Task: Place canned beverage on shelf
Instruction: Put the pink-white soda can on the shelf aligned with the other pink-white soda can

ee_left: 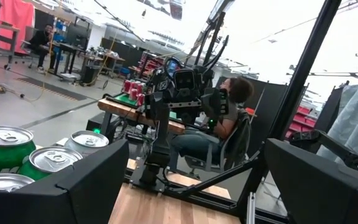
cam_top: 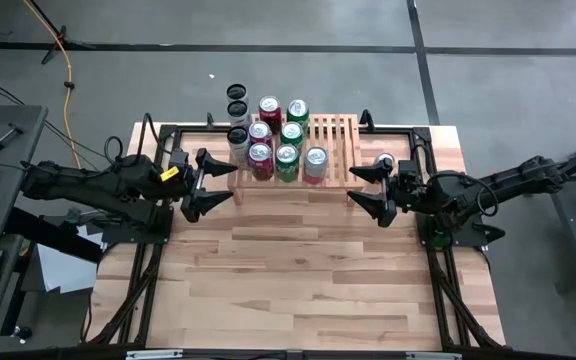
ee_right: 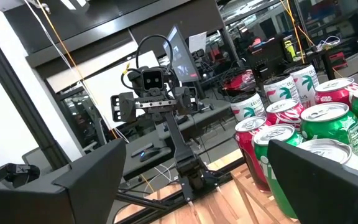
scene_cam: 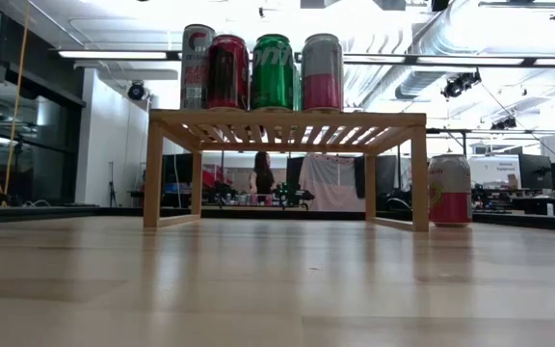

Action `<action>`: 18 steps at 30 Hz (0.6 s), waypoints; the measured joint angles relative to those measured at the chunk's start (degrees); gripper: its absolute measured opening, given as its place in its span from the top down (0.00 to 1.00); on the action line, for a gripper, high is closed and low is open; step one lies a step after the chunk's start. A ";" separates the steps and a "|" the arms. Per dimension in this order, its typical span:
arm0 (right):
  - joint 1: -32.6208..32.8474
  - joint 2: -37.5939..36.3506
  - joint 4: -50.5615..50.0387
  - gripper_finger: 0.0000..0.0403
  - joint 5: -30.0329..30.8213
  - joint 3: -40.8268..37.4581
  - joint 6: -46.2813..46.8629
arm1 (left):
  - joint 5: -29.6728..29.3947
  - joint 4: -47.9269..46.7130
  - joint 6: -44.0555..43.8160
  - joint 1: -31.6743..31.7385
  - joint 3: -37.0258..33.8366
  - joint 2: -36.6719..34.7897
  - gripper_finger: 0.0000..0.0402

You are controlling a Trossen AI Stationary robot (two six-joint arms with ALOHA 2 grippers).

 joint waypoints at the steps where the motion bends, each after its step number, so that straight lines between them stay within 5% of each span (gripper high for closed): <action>1: 0.00 0.00 0.00 0.06 0.00 0.00 -0.01 | 0.00 0.00 -0.02 0.00 0.00 0.00 0.09; 18: -0.02 0.00 -0.04 0.06 2.41 0.00 -0.02 | 0.00 -0.01 -0.26 0.00 0.02 0.00 0.09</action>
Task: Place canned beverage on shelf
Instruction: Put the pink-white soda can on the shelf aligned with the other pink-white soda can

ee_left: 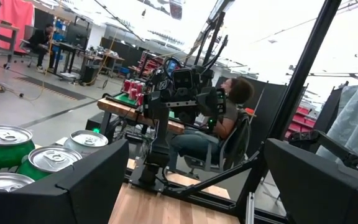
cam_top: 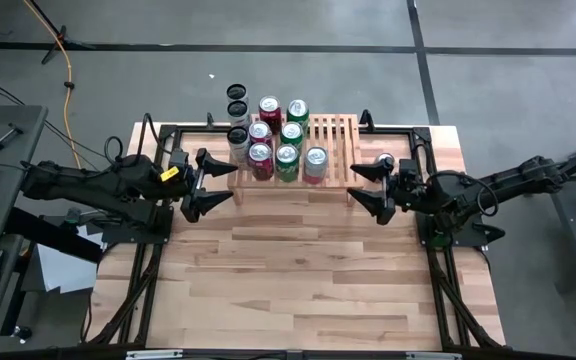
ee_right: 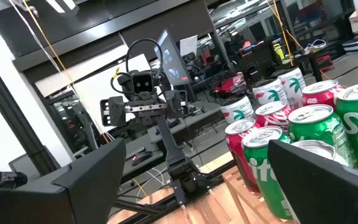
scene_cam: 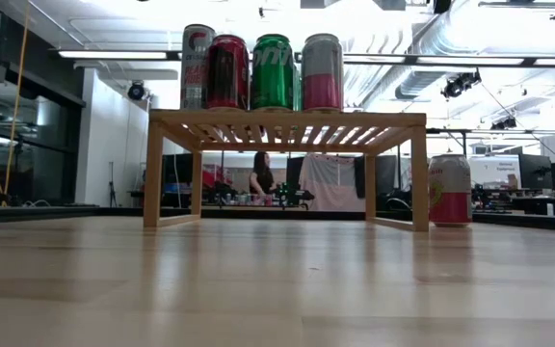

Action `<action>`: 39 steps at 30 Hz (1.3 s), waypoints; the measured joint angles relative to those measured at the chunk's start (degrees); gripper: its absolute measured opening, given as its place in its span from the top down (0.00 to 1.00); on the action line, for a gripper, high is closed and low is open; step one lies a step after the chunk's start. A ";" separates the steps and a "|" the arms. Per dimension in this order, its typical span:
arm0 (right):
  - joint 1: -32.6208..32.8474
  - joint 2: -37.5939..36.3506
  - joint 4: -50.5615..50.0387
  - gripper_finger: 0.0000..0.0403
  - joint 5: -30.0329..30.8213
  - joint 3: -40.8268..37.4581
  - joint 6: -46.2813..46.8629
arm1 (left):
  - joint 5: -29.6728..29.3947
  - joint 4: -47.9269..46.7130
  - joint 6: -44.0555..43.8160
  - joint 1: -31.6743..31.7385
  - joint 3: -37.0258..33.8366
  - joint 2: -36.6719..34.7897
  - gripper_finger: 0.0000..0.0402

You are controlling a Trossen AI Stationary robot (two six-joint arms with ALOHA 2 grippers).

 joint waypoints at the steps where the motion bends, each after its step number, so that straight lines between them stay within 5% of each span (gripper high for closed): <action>1: 0.00 0.00 0.00 0.06 0.00 0.00 0.00 | 0.00 0.01 0.00 0.00 0.00 0.00 0.09; 22: 0.02 0.00 0.00 0.06 0.27 0.00 0.07 | -1.09 0.01 0.07 -0.02 0.00 0.00 0.09; 27: -0.41 0.08 -2.13 0.06 13.78 0.85 5.86 | -1.31 0.01 0.02 -0.02 0.00 0.00 0.09; 33: -3.57 3.50 -19.90 0.06 24.04 11.83 6.71 | -1.35 0.04 -0.58 -0.02 0.00 0.00 0.09; 36: -8.01 6.62 -38.40 0.06 27.76 19.74 14.69 | -1.87 0.09 -0.63 -0.02 0.00 0.00 0.09; 39: -14.35 9.99 -61.65 0.06 25.07 26.52 27.66 | -2.60 0.11 -1.35 -0.02 0.00 0.00 0.09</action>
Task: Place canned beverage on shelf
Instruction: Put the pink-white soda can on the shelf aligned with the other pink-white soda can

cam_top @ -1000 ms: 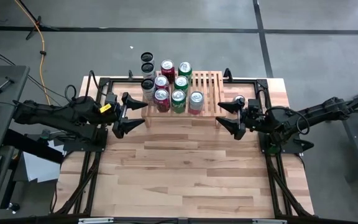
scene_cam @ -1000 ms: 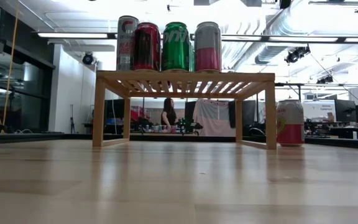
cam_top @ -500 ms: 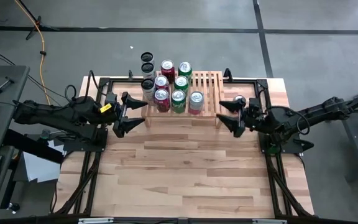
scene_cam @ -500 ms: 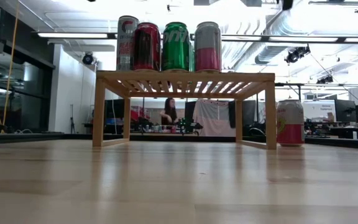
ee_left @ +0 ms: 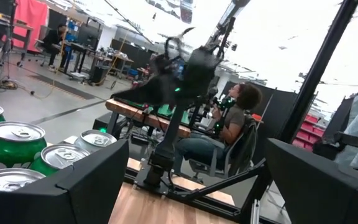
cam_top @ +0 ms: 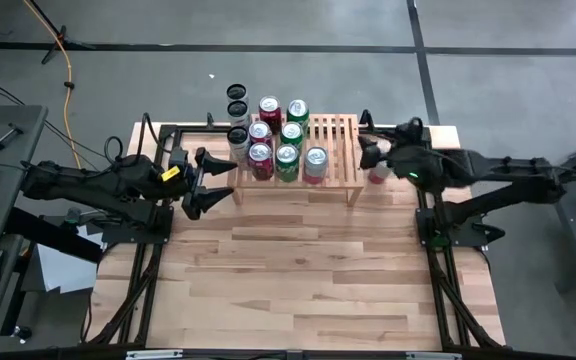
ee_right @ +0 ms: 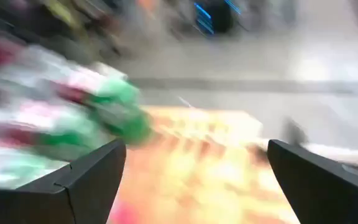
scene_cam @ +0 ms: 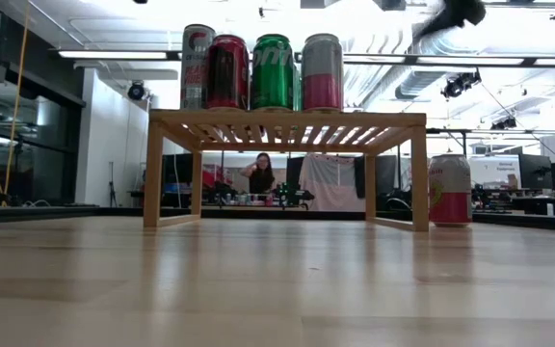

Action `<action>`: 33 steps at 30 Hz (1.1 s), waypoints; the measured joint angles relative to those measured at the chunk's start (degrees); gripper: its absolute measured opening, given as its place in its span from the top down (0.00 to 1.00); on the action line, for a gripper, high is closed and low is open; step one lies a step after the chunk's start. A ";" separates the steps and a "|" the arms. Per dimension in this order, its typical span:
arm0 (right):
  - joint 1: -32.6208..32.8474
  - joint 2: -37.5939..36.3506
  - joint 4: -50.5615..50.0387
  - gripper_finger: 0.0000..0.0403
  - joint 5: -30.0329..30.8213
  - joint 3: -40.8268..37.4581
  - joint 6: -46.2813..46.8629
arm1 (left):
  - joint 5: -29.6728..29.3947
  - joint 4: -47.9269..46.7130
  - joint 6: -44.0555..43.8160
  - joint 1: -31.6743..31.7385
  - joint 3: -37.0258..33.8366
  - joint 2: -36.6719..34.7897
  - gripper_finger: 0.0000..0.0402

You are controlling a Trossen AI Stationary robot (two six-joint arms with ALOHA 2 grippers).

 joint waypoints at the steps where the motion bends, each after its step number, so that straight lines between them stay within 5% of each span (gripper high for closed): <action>1: -2.31 1.09 -7.60 0.06 -1.72 1.48 4.93 | -0.31 0.00 -0.24 0.00 0.00 0.00 0.09; 5: -10.22 3.59 -30.49 0.06 -7.77 2.71 21.51 | -0.42 0.00 -0.26 0.00 0.00 0.00 0.09; 8: -14.27 3.88 -36.45 0.06 -12.78 -0.37 26.60 | -0.42 0.00 -0.25 0.00 0.00 0.00 0.09; 12: -17.53 2.75 -27.97 0.06 -19.18 -7.53 26.09 | -0.97 0.00 -0.24 0.00 0.00 0.00 0.09; 18: -22.08 2.81 -18.09 0.06 -20.65 -15.59 25.04 | -1.51 0.00 -0.24 0.00 0.02 0.02 0.09; 33: -25.90 10.06 -11.27 0.06 -22.09 -18.57 24.88 | -1.73 0.00 -0.61 0.00 0.02 0.02 0.09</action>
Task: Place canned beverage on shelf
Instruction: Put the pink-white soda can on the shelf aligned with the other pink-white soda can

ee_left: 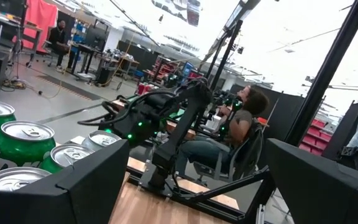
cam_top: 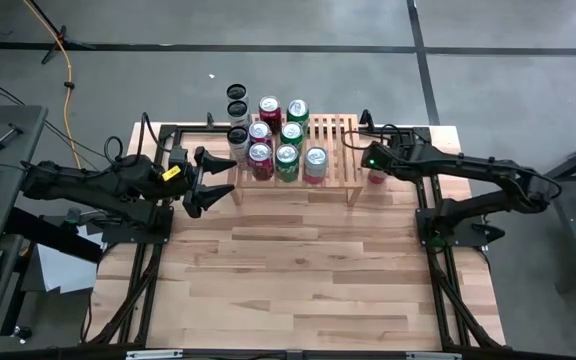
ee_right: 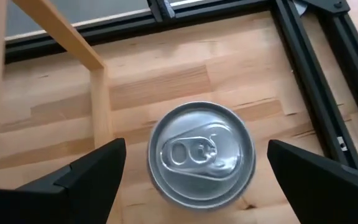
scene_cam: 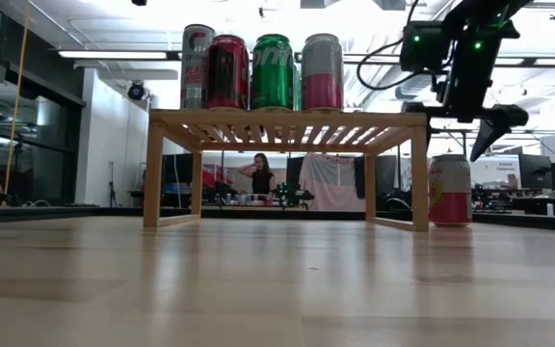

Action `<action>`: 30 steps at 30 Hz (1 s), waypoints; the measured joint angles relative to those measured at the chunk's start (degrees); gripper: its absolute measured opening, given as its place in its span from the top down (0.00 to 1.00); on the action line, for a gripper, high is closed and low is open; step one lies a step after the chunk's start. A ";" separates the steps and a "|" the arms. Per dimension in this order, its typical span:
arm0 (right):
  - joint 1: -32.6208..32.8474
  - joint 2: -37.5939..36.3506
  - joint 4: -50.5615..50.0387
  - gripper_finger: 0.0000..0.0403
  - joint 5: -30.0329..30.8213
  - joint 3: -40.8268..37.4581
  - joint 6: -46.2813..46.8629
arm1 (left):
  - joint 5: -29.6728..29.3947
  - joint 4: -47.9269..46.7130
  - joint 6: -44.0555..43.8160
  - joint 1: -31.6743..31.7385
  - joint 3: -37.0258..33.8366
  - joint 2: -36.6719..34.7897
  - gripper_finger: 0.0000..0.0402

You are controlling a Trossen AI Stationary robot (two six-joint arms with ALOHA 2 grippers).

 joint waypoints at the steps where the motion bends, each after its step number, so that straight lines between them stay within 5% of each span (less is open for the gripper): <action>1: -0.09 0.63 0.14 0.06 0.02 0.00 0.06 | 0.00 0.00 -0.02 0.00 0.00 0.00 0.09; 30: -6.90 3.73 -1.84 0.06 -6.39 -0.20 -1.26 | -0.02 0.00 -0.15 0.00 0.00 0.00 0.09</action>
